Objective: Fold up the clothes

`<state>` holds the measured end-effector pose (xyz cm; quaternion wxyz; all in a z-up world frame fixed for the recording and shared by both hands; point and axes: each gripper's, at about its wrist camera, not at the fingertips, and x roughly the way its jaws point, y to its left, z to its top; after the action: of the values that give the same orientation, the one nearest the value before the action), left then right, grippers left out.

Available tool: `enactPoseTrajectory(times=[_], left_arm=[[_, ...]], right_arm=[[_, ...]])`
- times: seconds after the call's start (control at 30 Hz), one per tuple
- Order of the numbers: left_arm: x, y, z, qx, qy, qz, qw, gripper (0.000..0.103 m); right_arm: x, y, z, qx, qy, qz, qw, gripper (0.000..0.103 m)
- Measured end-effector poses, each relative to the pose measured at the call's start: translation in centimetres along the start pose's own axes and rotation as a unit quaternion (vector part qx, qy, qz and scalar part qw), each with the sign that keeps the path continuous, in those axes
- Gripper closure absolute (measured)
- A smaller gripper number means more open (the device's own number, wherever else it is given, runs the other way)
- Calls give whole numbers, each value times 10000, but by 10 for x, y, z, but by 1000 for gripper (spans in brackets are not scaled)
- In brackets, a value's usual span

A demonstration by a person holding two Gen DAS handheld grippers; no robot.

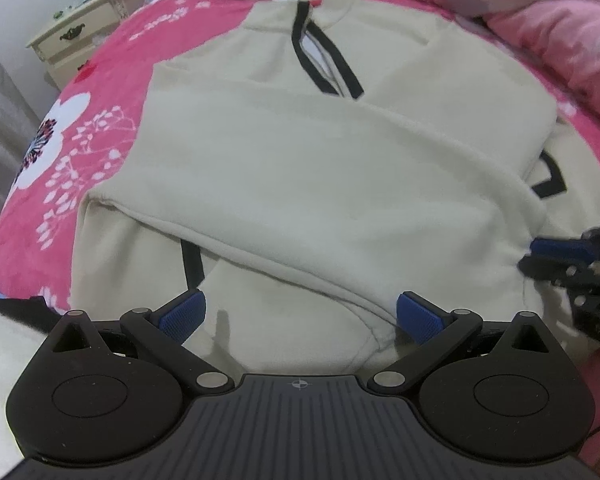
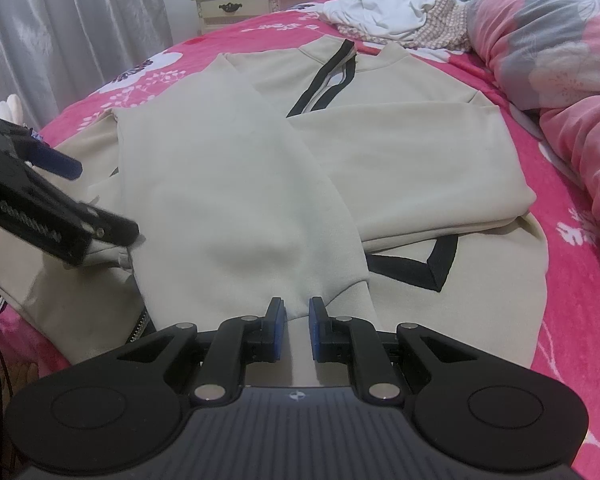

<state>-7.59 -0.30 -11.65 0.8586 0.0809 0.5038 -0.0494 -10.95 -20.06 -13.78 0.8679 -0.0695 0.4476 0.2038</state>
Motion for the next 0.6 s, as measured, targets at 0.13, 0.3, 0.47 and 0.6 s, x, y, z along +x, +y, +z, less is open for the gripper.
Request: enactPoseTrajectory(times=[0.13,0.3,0.47,0.6], left_arm=[[-8,12,6,-154,-336,-149,9992,0],[-8,19,24,-336,-610,-620,9956,0],[9,6,28,-47,-752,-792,9940,0],[32,-6,22,249,-431,-633,9968,3]], right_arm=[[0,1,-1,0,-10,-17,10000,89],[0,2,-1,10,-13,-30,10000,89],[0,2,-2,13,-22,-42,10000,89],[0,1,-3,11,-33,-38,10000,89]])
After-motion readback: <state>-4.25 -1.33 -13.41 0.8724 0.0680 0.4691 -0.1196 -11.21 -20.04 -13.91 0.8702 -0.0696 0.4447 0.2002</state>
